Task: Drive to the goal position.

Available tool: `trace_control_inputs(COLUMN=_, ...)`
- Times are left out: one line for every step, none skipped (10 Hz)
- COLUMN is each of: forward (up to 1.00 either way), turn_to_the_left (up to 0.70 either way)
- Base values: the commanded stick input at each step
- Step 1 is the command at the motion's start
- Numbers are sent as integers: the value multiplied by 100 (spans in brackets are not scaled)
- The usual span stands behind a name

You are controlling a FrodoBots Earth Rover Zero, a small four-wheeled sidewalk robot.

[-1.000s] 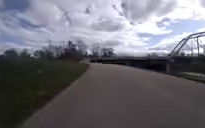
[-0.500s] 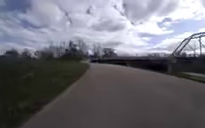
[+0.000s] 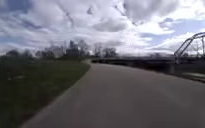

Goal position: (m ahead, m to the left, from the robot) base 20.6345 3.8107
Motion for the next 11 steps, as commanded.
trace_control_inputs(forward=100, turn_to_the_left=0)
trace_control_inputs(forward=100, turn_to_the_left=0)
trace_control_inputs(forward=100, turn_to_the_left=0)
trace_control_inputs(forward=100, turn_to_the_left=0)
trace_control_inputs(forward=100, turn_to_the_left=0)
trace_control_inputs(forward=100, turn_to_the_left=0)
trace_control_inputs(forward=100, turn_to_the_left=0)
trace_control_inputs(forward=100, turn_to_the_left=0)
trace_control_inputs(forward=100, turn_to_the_left=0)
trace_control_inputs(forward=100, turn_to_the_left=0)
trace_control_inputs(forward=100, turn_to_the_left=-1)
